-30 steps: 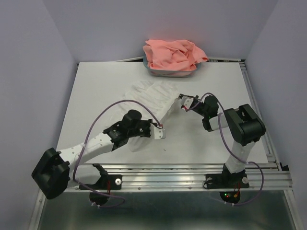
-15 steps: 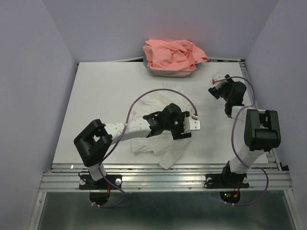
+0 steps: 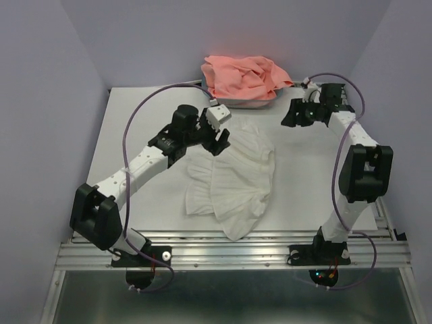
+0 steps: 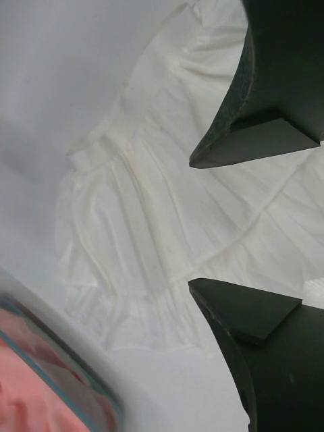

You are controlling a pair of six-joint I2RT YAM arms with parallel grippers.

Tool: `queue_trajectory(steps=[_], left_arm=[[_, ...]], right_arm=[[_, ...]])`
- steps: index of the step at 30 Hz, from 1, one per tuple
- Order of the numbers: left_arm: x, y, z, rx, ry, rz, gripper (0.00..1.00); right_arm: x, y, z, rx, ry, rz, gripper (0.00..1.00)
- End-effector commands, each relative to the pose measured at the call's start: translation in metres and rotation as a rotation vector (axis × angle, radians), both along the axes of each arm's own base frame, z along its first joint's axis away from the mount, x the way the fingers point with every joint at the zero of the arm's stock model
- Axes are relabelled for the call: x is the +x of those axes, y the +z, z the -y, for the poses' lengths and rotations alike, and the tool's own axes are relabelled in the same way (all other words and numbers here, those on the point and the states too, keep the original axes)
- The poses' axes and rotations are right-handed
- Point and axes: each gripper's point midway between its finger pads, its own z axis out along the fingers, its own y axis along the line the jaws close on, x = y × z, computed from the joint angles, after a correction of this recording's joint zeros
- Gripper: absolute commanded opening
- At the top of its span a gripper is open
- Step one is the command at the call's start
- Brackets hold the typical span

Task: Fold and stack the skirts
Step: Flatten the skirt out

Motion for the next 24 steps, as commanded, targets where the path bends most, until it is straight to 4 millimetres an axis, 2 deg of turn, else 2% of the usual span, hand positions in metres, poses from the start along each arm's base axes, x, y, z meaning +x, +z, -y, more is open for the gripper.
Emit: queue_trajectory(steps=[1, 4, 7, 8, 11, 13, 15, 18, 19, 20, 22, 23, 24], left_arm=[[0.004, -0.03, -0.024, 0.021, 0.101, -0.118, 0.78], [0.018, -0.036, -0.04, 0.027, 0.166, -0.121, 0.8], [0.029, -0.036, -0.052, 0.017, 0.212, -0.121, 0.82], [0.03, -0.037, -0.055, 0.016, 0.22, -0.12, 0.82], [0.035, -0.048, -0.064, 0.032, 0.256, -0.131, 0.82], [0.037, -0.053, -0.07, 0.037, 0.28, -0.14, 0.82], [0.037, -0.057, -0.075, 0.038, 0.294, -0.152, 0.82], [0.041, -0.055, -0.087, 0.03, 0.331, -0.154, 0.82], [0.041, -0.055, -0.091, 0.026, 0.344, -0.157, 0.82], [0.044, -0.056, -0.098, 0.024, 0.365, -0.162, 0.82], [0.044, -0.054, -0.104, 0.014, 0.375, -0.162, 0.81], [0.041, -0.053, -0.107, 0.007, 0.371, -0.161, 0.81], [0.039, -0.052, -0.108, 0.005, 0.368, -0.159, 0.8]], right_arm=[[-0.062, -0.042, -0.057, 0.177, -0.004, -0.384, 0.64], [-0.069, -0.057, -0.086, 0.163, 0.01, -0.442, 0.69], [-0.069, -0.075, -0.09, 0.104, -0.041, -0.484, 0.77], [-0.071, -0.074, -0.094, 0.103, -0.034, -0.49, 0.78], [-0.081, -0.095, -0.11, 0.058, -0.013, -0.552, 0.77], [-0.086, -0.101, -0.117, 0.051, 0.006, -0.577, 0.77], [-0.088, -0.103, -0.123, 0.049, 0.027, -0.589, 0.67], [-0.08, -0.094, -0.139, 0.053, 0.072, -0.543, 0.45], [-0.08, -0.094, -0.148, 0.045, 0.099, -0.533, 0.37], [-0.079, -0.089, -0.156, 0.046, 0.127, -0.517, 0.21], [-0.074, -0.074, -0.173, 0.049, 0.207, -0.453, 0.09], [-0.084, -0.061, -0.192, 0.078, 0.308, -0.424, 0.01], [-0.089, -0.049, -0.202, 0.097, 0.368, -0.391, 0.01]])
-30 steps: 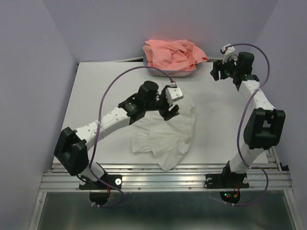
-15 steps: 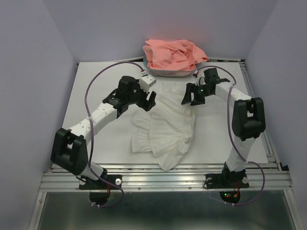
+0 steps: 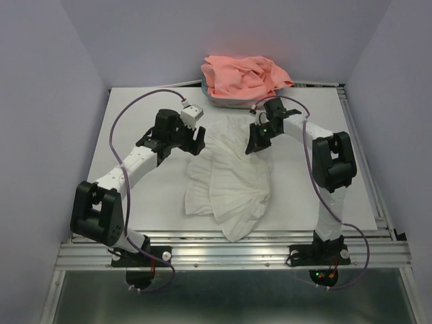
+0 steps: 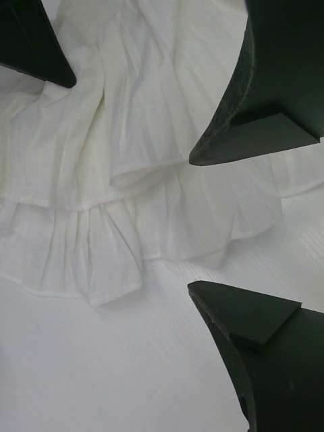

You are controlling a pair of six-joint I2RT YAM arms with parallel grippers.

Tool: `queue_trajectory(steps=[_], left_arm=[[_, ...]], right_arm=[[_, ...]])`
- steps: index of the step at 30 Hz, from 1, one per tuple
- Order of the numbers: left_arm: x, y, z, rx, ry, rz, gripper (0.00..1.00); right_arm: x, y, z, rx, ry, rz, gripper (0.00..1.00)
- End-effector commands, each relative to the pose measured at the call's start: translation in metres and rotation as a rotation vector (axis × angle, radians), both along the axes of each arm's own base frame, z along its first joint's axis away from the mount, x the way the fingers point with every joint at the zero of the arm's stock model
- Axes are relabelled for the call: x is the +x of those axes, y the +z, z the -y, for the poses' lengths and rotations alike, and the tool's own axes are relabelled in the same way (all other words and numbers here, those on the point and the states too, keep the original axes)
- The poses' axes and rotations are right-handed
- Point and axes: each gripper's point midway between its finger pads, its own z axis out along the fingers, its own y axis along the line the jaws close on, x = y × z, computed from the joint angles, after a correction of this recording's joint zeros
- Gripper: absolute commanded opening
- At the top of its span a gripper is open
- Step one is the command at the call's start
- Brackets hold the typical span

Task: Fold and stack the skirts
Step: Flatten the skirt out

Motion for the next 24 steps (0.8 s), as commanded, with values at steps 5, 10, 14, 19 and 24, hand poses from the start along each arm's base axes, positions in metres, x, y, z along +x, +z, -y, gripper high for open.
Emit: queue_trajectory(steps=[5, 10, 14, 19, 24], left_arm=[[-0.02, 0.019, -0.012, -0.031, -0.032, 0.089, 0.8], [-0.02, 0.008, -0.012, 0.025, -0.066, 0.103, 0.79], [-0.022, 0.0, -0.003, 0.082, -0.117, 0.121, 0.79], [-0.038, -0.012, 0.02, 0.179, -0.238, 0.17, 0.79], [-0.075, -0.03, 0.041, 0.303, -0.389, 0.213, 0.79]], right_arm=[[-0.017, 0.132, -0.048, 0.228, 0.337, 0.399, 0.01], [-0.003, 0.098, 0.028, 0.106, 0.271, 0.366, 0.01], [0.005, 0.038, 0.095, -0.112, 0.222, 0.304, 0.01], [0.031, -0.014, 0.111, -0.203, 0.186, 0.249, 0.53], [0.08, -0.025, 0.115, -0.246, 0.098, 0.274, 0.62]])
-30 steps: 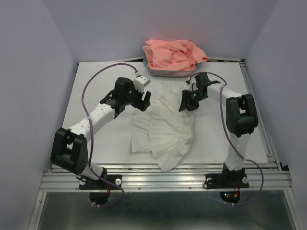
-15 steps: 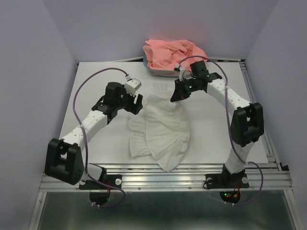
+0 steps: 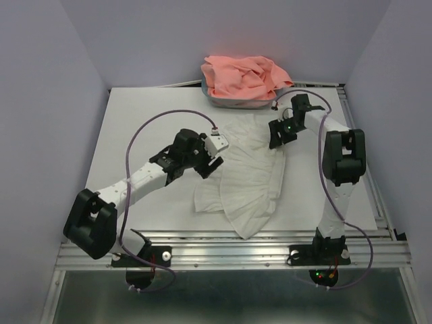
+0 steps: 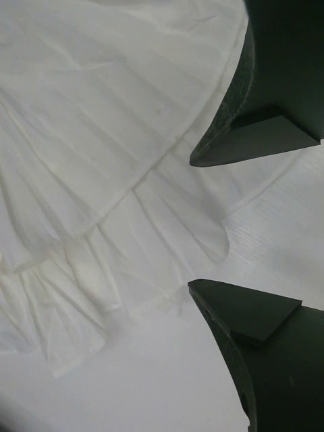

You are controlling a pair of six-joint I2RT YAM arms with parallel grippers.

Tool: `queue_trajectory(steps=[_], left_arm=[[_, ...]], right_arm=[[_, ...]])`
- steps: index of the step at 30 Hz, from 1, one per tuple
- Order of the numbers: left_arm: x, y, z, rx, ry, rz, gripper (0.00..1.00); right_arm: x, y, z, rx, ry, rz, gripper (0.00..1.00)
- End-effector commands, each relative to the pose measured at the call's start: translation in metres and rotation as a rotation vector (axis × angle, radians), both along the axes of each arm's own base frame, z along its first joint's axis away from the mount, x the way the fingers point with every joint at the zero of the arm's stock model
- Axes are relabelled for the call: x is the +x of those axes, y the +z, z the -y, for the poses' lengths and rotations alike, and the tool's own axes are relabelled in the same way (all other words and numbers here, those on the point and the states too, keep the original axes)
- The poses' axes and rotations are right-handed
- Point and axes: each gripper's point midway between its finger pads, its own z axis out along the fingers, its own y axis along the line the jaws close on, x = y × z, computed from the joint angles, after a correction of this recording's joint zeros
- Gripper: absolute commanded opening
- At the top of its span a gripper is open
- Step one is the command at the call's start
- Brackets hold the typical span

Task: Fold and stack the skirts
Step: Flatten the skirt out

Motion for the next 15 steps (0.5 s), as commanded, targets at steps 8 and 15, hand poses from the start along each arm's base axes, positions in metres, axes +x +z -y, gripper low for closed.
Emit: queue_trajectory(steps=[8, 15], left_arm=[[-0.062, -0.047, 0.014, 0.234, -0.303, 0.009, 0.72], [-0.107, -0.059, 0.025, 0.315, -0.448, 0.066, 0.78]], right_arm=[[0.057, -0.001, 0.001, -0.101, -0.05, 0.08, 0.64], [0.055, 0.055, 0.003, -0.118, -0.08, 0.181, 0.97]])
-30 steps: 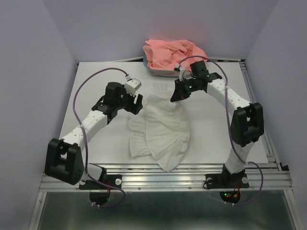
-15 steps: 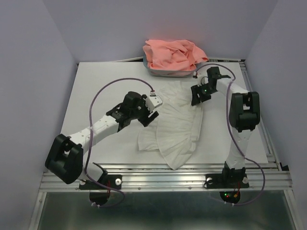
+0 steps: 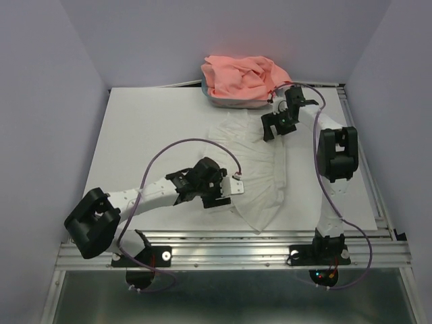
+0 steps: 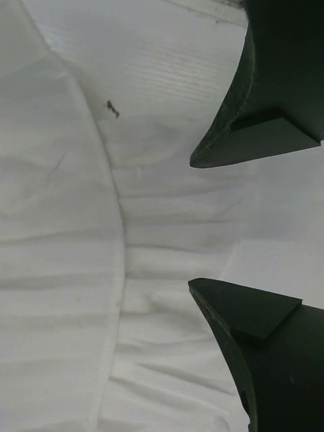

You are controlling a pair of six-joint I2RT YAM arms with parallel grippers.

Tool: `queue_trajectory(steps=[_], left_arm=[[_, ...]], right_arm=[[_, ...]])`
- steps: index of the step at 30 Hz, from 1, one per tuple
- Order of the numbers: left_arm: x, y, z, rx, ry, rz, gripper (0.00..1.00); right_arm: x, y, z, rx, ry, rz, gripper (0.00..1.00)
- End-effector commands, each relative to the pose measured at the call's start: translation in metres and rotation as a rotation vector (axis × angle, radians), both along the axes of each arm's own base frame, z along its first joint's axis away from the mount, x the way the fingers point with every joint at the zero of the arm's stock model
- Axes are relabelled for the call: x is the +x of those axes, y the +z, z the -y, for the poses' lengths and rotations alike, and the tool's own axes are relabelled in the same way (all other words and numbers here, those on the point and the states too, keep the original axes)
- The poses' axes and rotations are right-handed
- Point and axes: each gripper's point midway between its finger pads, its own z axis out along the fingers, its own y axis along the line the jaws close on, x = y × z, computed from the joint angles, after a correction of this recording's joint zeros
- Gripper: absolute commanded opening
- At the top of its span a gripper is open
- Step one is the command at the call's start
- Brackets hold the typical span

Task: Fold and stack the skirts
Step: Flatten the skirt out

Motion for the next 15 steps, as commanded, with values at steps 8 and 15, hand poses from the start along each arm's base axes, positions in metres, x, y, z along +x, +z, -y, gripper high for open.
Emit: queue_trajectory(steps=[8, 15], left_arm=[[0.006, 0.044, 0.012, -0.146, 0.039, -0.037, 0.79], [0.106, 0.095, 0.015, -0.258, 0.248, -0.027, 0.79]], right_arm=[[-0.026, 0.102, -0.003, 0.029, 0.046, 0.128, 0.97], [0.032, 0.064, -0.026, 0.108, 0.089, 0.051, 0.91]])
